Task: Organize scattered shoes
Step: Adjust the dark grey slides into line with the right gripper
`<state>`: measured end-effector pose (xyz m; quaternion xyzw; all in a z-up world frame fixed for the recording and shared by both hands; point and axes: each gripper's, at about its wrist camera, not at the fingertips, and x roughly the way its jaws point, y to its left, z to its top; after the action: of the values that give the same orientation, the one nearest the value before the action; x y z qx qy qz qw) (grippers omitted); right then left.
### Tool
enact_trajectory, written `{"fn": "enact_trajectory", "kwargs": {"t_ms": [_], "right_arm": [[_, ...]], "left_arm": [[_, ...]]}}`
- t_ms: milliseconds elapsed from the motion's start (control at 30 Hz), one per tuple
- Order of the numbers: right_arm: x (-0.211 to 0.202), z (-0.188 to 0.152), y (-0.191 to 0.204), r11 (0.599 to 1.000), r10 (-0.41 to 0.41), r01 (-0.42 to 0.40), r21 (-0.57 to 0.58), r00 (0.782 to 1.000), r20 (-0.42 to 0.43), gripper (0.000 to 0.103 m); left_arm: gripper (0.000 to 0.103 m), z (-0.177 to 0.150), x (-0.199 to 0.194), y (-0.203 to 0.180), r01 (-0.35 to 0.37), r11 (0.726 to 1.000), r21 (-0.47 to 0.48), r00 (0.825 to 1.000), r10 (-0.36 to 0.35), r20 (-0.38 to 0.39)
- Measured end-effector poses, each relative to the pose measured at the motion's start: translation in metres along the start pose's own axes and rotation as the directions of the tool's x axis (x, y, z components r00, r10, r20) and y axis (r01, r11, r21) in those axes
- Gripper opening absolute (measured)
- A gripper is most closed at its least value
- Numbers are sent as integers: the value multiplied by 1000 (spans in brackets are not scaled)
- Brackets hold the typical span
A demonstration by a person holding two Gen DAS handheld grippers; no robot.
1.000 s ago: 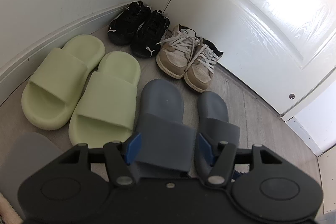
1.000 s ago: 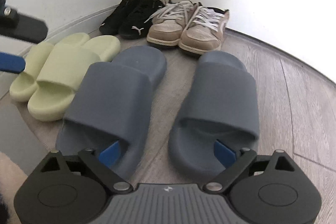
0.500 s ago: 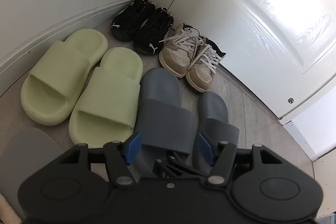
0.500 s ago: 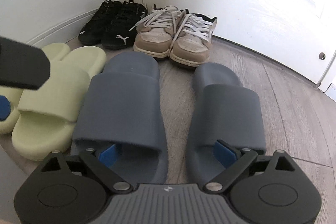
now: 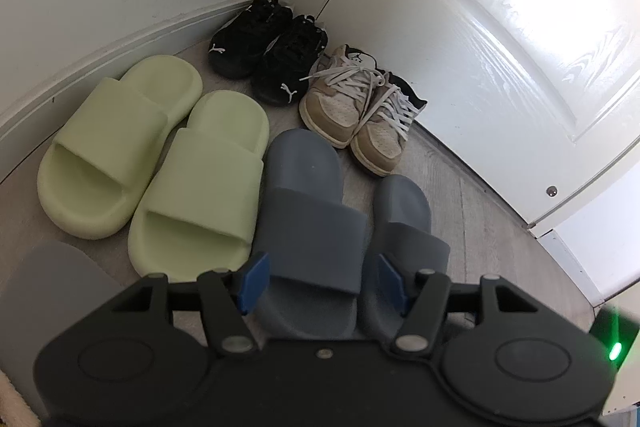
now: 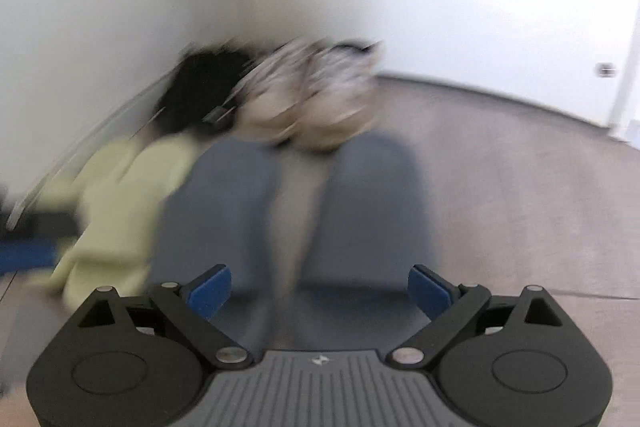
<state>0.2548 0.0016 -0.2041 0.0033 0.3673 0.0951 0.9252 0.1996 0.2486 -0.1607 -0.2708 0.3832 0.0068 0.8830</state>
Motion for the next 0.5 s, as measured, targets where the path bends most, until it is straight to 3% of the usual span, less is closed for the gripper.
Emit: {"fn": "enact_trajectory", "kwargs": {"t_ms": [100, 233, 333, 500], "right_arm": [[28, 11, -18, 999, -22, 22, 28, 999, -23, 97], [82, 22, -34, 991, 103, -92, 98, 989, -108, 100], [100, 21, -26, 994, 112, -108, 37, 982, -149, 103], [100, 13, -25, 990, 136, -140, -24, 982, -131, 101]], "left_arm": [[61, 0, 1, -1, -4, 1000, 6, 1000, 4, -3], [61, 1, 4, -2, -9, 1000, 2, 1000, 9, -15], [61, 1, 7, -2, -5, 1000, -1, 1000, 5, -25], [61, 1, 8, -2, -1, 1000, -1, 1000, 1, -31]]}}
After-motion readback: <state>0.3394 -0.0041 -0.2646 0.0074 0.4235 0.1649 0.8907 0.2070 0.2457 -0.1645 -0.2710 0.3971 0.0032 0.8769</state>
